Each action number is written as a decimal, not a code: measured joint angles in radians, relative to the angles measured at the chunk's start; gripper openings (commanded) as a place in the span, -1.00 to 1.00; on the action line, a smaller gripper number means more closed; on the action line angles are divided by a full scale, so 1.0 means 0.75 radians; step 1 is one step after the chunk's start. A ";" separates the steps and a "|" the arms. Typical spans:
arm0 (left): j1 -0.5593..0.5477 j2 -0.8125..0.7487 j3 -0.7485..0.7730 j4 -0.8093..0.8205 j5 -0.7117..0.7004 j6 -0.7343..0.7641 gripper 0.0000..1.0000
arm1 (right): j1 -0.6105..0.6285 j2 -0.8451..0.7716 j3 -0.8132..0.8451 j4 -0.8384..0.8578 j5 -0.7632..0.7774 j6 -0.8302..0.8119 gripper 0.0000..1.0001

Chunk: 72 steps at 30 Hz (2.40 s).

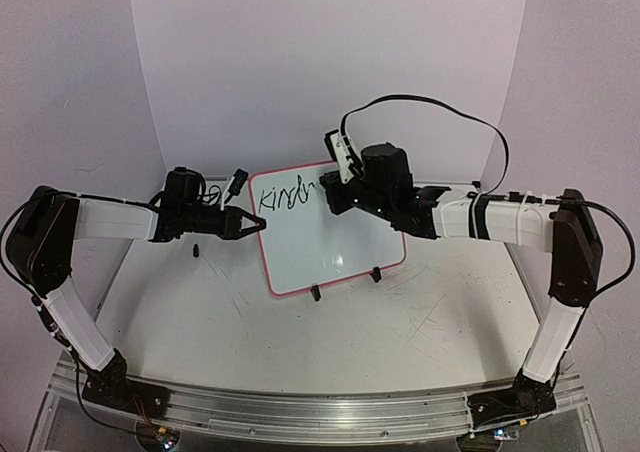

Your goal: Write a sentence on the whiteboard

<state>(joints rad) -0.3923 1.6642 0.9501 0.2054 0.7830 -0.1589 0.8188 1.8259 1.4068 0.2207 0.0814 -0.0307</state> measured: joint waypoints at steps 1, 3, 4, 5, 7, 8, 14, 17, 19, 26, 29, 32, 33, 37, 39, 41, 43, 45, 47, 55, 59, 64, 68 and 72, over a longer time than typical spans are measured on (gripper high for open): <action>0.000 0.000 0.000 0.000 0.000 0.002 -1.00 | 0.000 -0.006 -0.012 -0.002 -0.002 0.004 -1.00; 0.000 0.000 0.007 -0.011 0.000 0.003 -1.00 | 0.000 -0.013 -0.031 -0.002 -0.008 0.008 -1.00; 0.000 0.000 0.011 -0.015 0.000 0.003 -1.00 | 0.000 -0.018 -0.043 -0.003 -0.012 0.009 -1.00; 0.000 0.001 0.015 -0.022 0.000 0.003 -1.00 | 0.000 -0.022 -0.053 -0.006 -0.015 0.010 -1.00; 0.000 0.002 0.017 -0.028 0.000 0.003 -1.00 | 0.000 -0.026 -0.068 -0.006 -0.021 0.012 -1.00; 0.001 0.002 0.017 -0.030 0.000 0.004 -1.00 | 0.000 -0.027 -0.073 -0.006 -0.024 0.012 -1.00; 0.001 0.002 0.017 -0.031 0.000 0.004 -1.00 | 0.000 -0.037 -0.093 -0.009 -0.027 0.013 -1.00; 0.001 0.002 0.017 -0.031 0.001 0.007 -1.00 | 0.000 -0.050 -0.100 -0.026 -0.012 0.013 -1.00; 0.001 0.002 0.017 -0.031 0.001 0.008 -1.00 | -0.001 -0.065 -0.106 -0.038 -0.003 0.012 -1.00; 0.001 0.002 0.017 -0.031 0.001 0.008 -1.00 | -0.031 -0.123 -0.107 -0.021 -0.081 0.054 -1.00; 0.001 0.002 0.017 -0.031 0.002 0.008 -1.00 | -0.053 -0.121 -0.105 -0.016 -0.108 0.073 -1.00; 0.001 0.002 0.017 -0.031 0.001 0.008 -1.00 | -0.068 -0.114 -0.097 -0.014 -0.122 0.083 -1.00; 0.001 0.002 0.017 -0.031 0.001 0.008 -1.00 | -0.069 -0.108 -0.094 -0.012 -0.125 0.084 -1.00; 0.001 0.002 0.017 -0.032 0.001 0.009 -1.00 | -0.070 -0.076 -0.080 -0.005 -0.146 0.088 -1.00; 0.001 0.002 0.017 -0.032 0.001 0.009 -1.00 | -0.069 -0.063 -0.078 -0.005 -0.155 0.089 -1.00; 0.001 0.002 0.017 -0.032 0.001 0.009 -1.00 | -0.069 -0.055 -0.078 -0.006 -0.156 0.089 -1.00; 0.001 0.002 0.017 -0.032 0.001 0.009 -1.00 | -0.069 -0.053 -0.078 -0.006 -0.154 0.088 -1.00; 0.001 0.002 0.017 -0.032 0.001 0.009 -1.00 | -0.068 -0.053 -0.078 -0.005 -0.149 0.089 -1.00; 0.001 0.002 0.017 -0.032 0.001 0.009 -1.00 | -0.067 -0.052 -0.078 -0.005 -0.138 0.089 -1.00; 0.001 0.002 0.017 -0.032 0.000 0.008 -1.00 | -0.060 -0.052 -0.078 -0.001 -0.051 0.093 -1.00; 0.001 0.002 0.017 -0.032 -0.001 0.008 -1.00 | -0.058 -0.052 -0.078 0.005 -0.016 0.093 -1.00; 0.001 0.002 0.017 -0.032 -0.001 0.007 -1.00 | -0.058 -0.052 -0.078 0.008 0.006 0.093 -1.00; 0.001 0.002 0.017 -0.032 -0.001 0.007 -1.00 | -0.058 -0.052 -0.078 0.012 0.005 0.092 -1.00; 0.001 0.002 0.017 -0.032 -0.001 0.008 -1.00 | -0.058 -0.052 -0.076 0.016 0.003 0.090 -1.00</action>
<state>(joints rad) -0.3920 1.6657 0.9630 0.1813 0.7823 -0.1532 0.7750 1.7866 1.3497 0.2328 0.0840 0.0371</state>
